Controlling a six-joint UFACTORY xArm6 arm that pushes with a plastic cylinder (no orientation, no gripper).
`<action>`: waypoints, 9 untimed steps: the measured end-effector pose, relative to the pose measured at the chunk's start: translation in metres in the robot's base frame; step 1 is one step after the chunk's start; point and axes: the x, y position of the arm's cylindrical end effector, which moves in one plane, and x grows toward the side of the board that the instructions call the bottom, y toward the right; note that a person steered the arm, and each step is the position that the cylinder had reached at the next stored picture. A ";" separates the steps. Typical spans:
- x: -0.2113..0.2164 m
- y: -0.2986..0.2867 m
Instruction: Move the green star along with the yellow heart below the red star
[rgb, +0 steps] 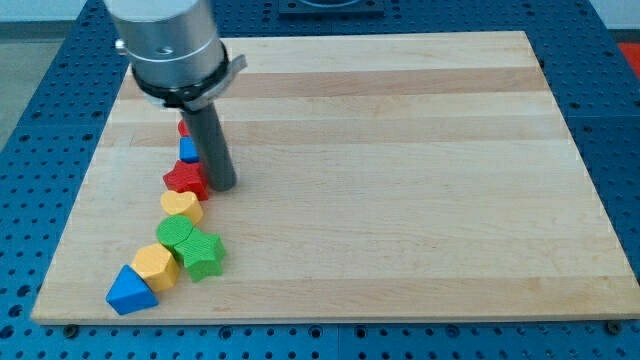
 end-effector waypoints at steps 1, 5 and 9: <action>0.004 0.028; 0.133 0.045; 0.112 -0.006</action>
